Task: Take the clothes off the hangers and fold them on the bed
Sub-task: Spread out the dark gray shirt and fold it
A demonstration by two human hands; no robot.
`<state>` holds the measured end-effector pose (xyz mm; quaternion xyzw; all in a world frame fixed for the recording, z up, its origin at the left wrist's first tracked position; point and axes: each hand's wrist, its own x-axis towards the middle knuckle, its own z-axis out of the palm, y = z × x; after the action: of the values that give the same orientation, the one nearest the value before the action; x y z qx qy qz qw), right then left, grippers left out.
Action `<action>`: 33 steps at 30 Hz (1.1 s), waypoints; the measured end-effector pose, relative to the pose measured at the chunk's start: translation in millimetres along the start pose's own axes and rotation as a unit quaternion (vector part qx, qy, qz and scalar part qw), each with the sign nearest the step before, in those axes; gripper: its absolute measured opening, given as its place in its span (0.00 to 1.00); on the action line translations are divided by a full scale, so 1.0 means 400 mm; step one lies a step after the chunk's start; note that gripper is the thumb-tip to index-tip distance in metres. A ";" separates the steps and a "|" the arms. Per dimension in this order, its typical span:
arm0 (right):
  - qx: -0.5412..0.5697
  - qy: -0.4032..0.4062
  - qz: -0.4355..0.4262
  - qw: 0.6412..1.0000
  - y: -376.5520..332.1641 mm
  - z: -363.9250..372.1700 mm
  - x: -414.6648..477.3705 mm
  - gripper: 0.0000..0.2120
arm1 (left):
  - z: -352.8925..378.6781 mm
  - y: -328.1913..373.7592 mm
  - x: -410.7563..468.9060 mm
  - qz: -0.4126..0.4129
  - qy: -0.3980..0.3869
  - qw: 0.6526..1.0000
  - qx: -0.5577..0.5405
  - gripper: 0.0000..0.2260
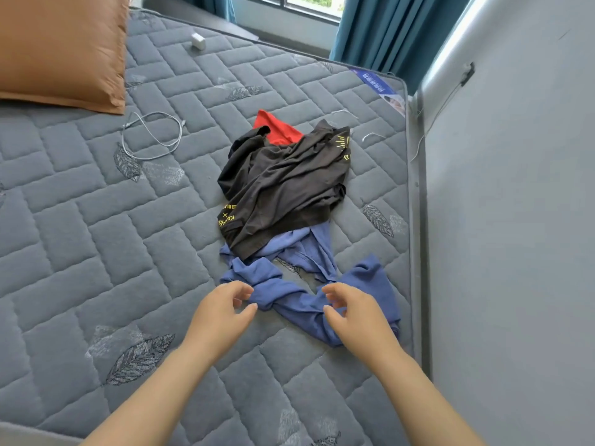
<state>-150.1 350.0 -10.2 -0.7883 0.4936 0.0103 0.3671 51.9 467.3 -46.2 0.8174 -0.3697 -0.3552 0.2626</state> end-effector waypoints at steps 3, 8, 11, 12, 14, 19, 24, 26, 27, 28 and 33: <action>0.001 0.007 -0.004 1.000 0.045 0.047 0.091 0.17 | 0.062 -0.047 0.079 -0.016 0.008 1.000 0.015 0.12; -0.007 0.001 -0.016 1.000 0.118 0.128 0.248 0.17 | 0.143 -0.113 0.232 -0.025 0.031 0.998 0.047 0.13; -0.023 -0.007 -0.023 0.999 0.161 0.169 0.331 0.18 | 0.180 -0.140 0.316 -0.021 0.039 0.995 0.087 0.16; -0.031 -0.010 -0.025 0.999 0.173 0.180 0.357 0.18 | 0.191 -0.150 0.340 -0.021 0.045 0.994 0.096 0.17; -0.052 -0.016 -0.038 0.998 0.192 0.197 0.411 0.17 | 0.206 -0.171 0.388 -0.023 0.064 0.991 0.112 0.20; -0.129 -0.043 -0.073 0.988 0.209 0.218 0.547 0.19 | 0.233 -0.204 0.498 -0.033 0.090 0.981 0.169 0.24; -0.185 -0.017 -0.104 0.977 0.210 0.226 0.668 0.15 | 0.256 -0.225 0.565 -0.045 0.094 0.972 0.209 0.23; -0.206 -0.006 -0.105 0.973 0.208 0.231 0.709 0.16 | 0.259 -0.232 0.582 -0.053 0.106 0.970 0.213 0.22; -0.218 -0.007 -0.103 0.970 0.208 0.235 0.725 0.19 | 0.260 -0.236 0.590 -0.055 0.113 0.969 0.213 0.22; -0.231 -0.008 -0.102 0.968 0.209 0.237 0.740 0.20 | 0.261 -0.239 0.596 -0.054 0.118 0.968 0.213 0.22; -0.286 0.015 -0.099 0.953 0.221 0.238 0.794 0.24 | 0.265 -0.256 0.612 -0.060 0.118 0.970 0.206 0.21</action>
<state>-23.8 139.7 -250.3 -0.9053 0.3949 0.1027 0.1181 128.8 316.4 -276.4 0.9107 -0.3516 -0.1878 0.1085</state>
